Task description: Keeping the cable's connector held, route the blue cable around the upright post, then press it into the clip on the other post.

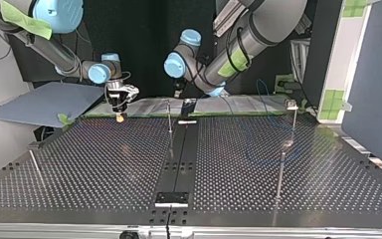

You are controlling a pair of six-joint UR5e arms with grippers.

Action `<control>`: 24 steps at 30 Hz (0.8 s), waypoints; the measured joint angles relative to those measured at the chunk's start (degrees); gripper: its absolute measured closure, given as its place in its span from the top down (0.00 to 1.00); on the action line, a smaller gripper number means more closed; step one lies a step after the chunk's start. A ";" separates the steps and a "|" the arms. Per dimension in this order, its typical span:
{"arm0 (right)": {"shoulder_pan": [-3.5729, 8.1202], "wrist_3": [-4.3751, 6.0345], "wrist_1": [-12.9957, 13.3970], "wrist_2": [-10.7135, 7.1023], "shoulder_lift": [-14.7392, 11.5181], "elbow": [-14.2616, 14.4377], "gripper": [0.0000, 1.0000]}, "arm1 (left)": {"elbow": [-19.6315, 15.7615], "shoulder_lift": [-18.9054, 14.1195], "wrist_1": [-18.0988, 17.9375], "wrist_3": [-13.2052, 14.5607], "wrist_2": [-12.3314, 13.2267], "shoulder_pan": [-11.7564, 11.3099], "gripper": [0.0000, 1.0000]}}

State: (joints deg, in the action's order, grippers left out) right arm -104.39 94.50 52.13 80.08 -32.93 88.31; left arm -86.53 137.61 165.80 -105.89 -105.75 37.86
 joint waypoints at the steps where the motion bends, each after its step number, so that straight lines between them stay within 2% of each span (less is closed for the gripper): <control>1: 0.00 0.00 0.00 0.00 0.00 0.00 0.00 | -0.01 -0.15 0.36 0.48 -0.24 0.11 1.00; 8: 0.01 -0.10 0.02 0.00 0.00 -0.01 0.00 | -1.87 -2.69 -0.16 2.46 -2.94 2.38 1.00; 13: 0.01 -0.20 0.03 0.00 0.00 -0.01 0.00 | -4.46 -5.85 1.32 1.05 -6.10 5.52 1.00; 19: 0.01 -0.10 0.04 0.00 0.00 0.01 0.00 | -5.16 -9.41 4.61 -0.54 -9.66 9.08 1.00; 24: 0.01 0.02 0.14 0.01 0.00 0.00 0.00 | -5.19 -12.21 7.42 -1.15 -12.34 10.45 1.00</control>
State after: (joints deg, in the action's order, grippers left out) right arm -104.38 94.52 52.28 80.08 -32.92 88.30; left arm -91.72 125.40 173.22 -107.04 -118.09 48.31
